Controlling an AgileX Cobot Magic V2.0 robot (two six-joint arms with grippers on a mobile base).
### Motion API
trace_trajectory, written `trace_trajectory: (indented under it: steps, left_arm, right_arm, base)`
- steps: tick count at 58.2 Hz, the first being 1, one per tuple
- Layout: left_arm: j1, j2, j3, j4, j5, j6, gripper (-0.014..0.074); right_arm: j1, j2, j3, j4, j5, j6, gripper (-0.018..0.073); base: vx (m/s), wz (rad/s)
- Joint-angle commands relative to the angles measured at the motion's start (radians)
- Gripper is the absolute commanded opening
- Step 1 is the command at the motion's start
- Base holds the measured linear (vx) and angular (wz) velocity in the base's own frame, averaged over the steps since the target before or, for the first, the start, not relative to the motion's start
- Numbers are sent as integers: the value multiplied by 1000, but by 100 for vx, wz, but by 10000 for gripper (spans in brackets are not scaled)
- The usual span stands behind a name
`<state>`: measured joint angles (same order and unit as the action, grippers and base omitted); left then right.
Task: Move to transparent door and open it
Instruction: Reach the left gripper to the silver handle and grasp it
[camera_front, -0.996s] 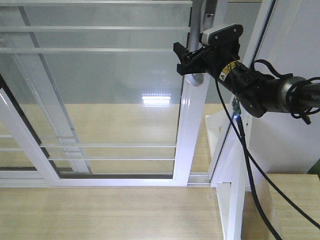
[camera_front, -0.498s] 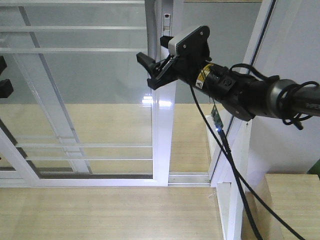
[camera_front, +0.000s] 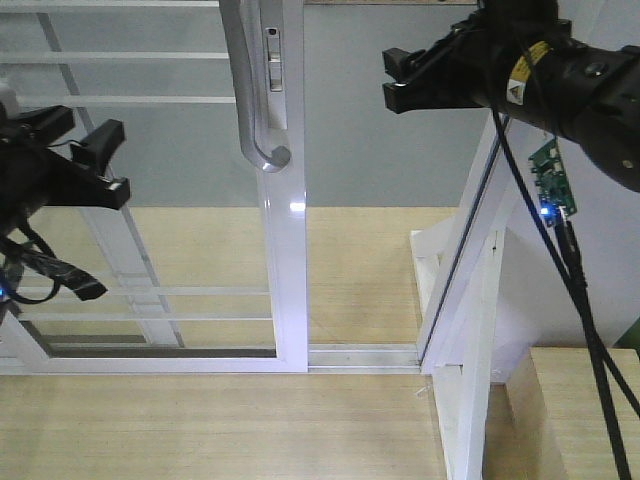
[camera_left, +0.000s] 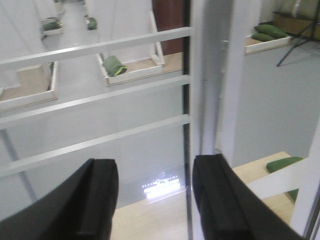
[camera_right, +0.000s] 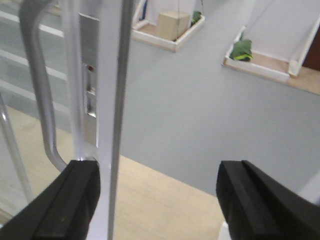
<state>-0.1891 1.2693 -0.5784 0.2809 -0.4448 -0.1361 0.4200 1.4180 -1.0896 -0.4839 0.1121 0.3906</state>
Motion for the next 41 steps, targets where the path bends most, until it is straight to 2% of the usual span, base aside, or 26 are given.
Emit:
trace_trajectory:
  steps: [1, 5, 11, 17, 29, 41]
  left_arm:
    - [-21, 42, -34, -1, -187, -5, 467]
    - [-21, 104, -39, -3, -257, -5, 467]
    - [-21, 186, -74, -2, -312, -12, 467]
    - [-31, 263, -140, 1, -344, -12, 467]
    - [-44, 369, -285, 3, -345, -12, 467]
    - [-47, 473, -409, 1, -345, -12, 467]
  right_arm:
    - [-5, -79, -27, 0, 68, 2, 542]
    - [-5, -105, -27, 2, 140, 2, 542]
    - [-5, -131, -23, 2, 176, 2, 542]
    - [-5, -160, 49, 2, 113, 8, 542]
    - [-5, -235, 249, 2, -48, 91, 542]
    - [-5, -271, 287, -6, -37, 99, 542]
  base:
    - [0, 0]
    - [0, 0]
    - [0, 0]
    - [0, 0]
    - [0, 0]
    - [0, 0]
